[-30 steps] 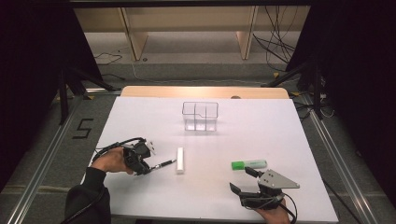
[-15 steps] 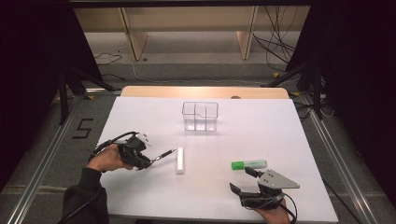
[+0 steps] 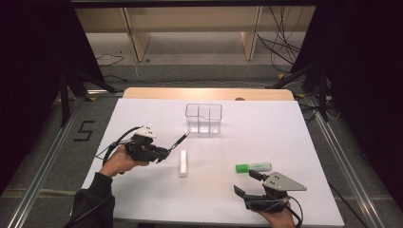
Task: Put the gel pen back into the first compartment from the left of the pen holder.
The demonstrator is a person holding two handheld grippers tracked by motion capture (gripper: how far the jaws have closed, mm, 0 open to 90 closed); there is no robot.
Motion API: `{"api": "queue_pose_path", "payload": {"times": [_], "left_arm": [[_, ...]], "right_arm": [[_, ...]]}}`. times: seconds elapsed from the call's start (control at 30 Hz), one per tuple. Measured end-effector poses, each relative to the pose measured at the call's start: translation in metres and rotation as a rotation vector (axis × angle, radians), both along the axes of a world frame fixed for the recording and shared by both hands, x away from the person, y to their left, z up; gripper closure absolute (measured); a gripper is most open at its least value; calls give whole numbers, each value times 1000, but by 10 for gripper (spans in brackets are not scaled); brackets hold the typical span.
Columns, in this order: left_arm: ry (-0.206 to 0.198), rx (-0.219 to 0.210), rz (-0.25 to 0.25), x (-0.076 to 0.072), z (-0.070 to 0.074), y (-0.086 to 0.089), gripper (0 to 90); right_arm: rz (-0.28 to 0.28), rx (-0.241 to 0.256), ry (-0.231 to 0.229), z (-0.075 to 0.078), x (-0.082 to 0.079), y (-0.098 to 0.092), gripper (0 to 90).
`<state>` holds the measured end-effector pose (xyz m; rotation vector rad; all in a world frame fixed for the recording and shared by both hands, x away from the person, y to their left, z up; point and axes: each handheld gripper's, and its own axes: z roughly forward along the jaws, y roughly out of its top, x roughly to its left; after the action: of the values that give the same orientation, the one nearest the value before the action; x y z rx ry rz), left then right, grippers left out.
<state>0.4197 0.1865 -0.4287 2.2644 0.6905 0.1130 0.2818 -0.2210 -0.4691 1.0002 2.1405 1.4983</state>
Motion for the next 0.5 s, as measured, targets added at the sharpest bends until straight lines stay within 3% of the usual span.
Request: {"api": "queue_pose_path", "payload": {"times": [0.1, 0.23, 0.27, 0.33, 0.5], "left_arm": [[12, -64, 38, 1, -4, -12, 762], [-4, -94, 71, 0, -4, -22, 762], [-2, -126, 94, -2, -4, -26, 762], [-12, -142, 102, -4, -5, -30, 762], [-34, -189, 136, -9, -4, -41, 762]], "right_arm": [[-3, 22, 8, 1, 0, -1, 229], [-6, 95, 34, 2, 5, -3, 238], [-10, 109, 41, 3, 7, -2, 240], [-9, 138, 47, 5, 11, -2, 244], [-20, 179, 66, 11, 18, 0, 259]]}}
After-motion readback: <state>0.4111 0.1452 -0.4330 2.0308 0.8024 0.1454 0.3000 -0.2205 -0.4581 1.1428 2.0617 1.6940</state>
